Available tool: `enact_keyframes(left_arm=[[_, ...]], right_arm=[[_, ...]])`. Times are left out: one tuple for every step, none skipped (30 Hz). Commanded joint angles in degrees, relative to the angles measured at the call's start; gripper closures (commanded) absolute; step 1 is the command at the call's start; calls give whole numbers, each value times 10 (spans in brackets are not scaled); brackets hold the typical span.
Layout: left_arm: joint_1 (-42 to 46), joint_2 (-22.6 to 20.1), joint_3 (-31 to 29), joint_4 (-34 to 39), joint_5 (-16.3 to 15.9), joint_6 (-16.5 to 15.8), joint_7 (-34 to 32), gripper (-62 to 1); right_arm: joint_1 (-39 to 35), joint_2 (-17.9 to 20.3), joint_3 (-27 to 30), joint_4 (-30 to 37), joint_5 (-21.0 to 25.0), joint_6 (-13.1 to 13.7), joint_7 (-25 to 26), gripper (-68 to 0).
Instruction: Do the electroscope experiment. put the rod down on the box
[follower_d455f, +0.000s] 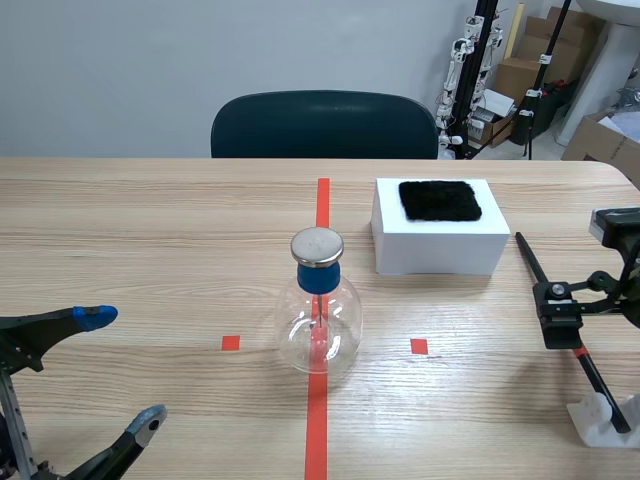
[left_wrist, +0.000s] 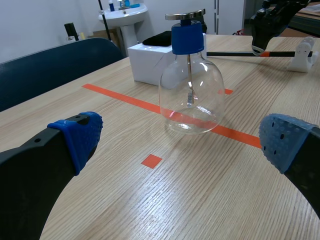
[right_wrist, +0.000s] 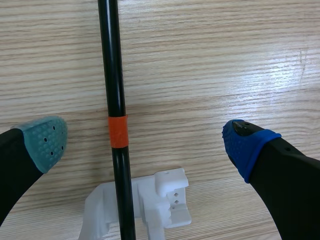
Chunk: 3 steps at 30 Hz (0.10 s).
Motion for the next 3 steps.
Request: enact_keyframes(left_arm=[[-2,-7,-7,6,-8,1,-9,-623],[-2,-7,-7,6,-8,1,-9,-623],[-2,-7,-7,6,-8,1,-9,-623]], right_arm=[[11,6,1,12,1,0,2,-640],[11,6,1,12,1,0,2,-640],[11,6,1,12,1,0,2,-640]])
